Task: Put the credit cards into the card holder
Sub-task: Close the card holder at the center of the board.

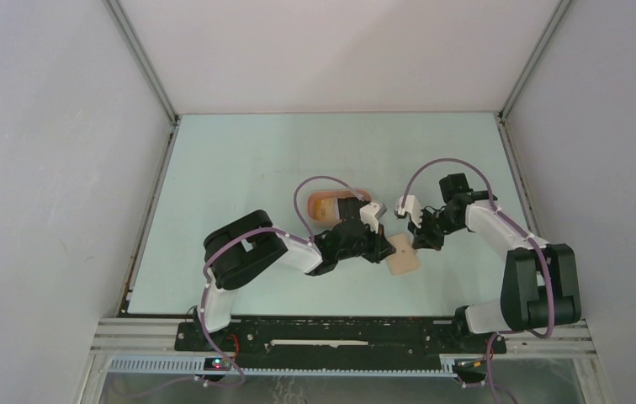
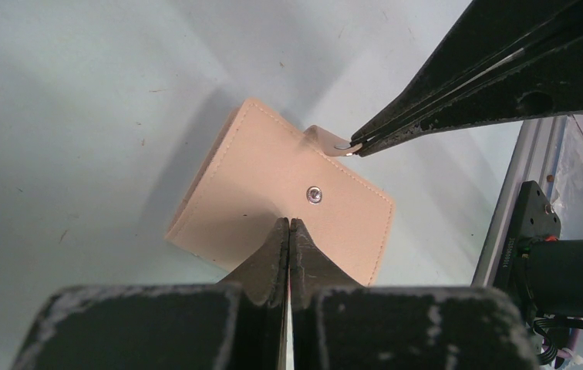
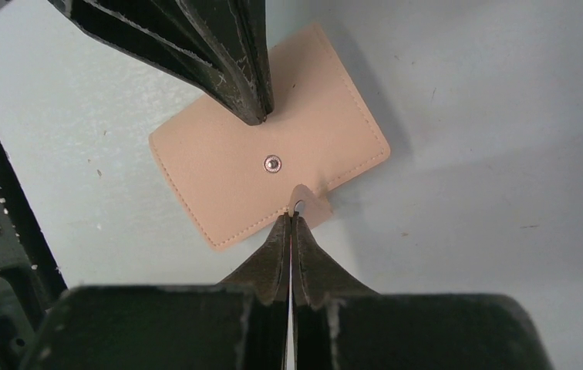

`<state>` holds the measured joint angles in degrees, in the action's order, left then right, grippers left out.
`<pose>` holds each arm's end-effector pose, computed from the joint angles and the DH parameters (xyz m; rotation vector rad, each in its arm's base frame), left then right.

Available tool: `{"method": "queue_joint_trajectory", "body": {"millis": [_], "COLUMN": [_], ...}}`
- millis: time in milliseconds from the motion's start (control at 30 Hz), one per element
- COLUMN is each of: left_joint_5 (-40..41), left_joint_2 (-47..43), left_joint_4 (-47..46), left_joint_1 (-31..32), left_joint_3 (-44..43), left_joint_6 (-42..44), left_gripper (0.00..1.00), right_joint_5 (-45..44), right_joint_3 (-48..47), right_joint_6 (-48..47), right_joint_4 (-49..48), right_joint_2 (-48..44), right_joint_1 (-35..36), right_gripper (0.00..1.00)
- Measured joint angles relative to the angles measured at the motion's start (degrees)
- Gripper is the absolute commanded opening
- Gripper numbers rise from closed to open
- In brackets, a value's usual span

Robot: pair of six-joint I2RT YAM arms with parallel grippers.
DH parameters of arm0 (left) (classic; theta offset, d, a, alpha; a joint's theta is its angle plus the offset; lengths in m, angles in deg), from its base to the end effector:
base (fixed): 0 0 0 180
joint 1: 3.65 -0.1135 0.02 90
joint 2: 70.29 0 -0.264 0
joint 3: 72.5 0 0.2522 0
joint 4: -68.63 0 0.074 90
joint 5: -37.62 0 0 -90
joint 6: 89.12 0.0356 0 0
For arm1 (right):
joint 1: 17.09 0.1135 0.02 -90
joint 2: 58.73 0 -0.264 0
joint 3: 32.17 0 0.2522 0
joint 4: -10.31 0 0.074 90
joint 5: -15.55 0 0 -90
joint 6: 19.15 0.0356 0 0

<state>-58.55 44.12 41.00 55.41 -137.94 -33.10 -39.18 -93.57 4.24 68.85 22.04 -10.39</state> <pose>0.2006 -0.3421 0.1238 0.5391 2.0627 -1.1348 0.2331 0.0481 0.1897 -1.6207 2.0315 0.5780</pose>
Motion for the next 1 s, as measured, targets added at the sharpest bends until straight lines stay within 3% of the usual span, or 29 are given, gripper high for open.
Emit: {"method": "queue_joint_trajectory", "body": {"millis": [500, 1000], "left_joint_5": [-0.07, -0.37], "left_joint_2": [0.00, 0.00], "left_joint_4": [0.00, 0.17], "left_joint_1": [0.00, -0.13], "left_joint_3": [0.00, 0.00], "left_joint_6": [0.02, -1.27], "left_gripper": [0.01, 0.01], "right_joint_5": [-1.31, -1.84], "right_joint_3": [-0.11, -0.09], "right_joint_6": [3.39, 3.28], "right_joint_4": [-1.33, -2.45], "right_joint_2": [-0.68, 0.24], "right_joint_1": [5.42, 6.27], "right_gripper": [0.00, 0.00]}}
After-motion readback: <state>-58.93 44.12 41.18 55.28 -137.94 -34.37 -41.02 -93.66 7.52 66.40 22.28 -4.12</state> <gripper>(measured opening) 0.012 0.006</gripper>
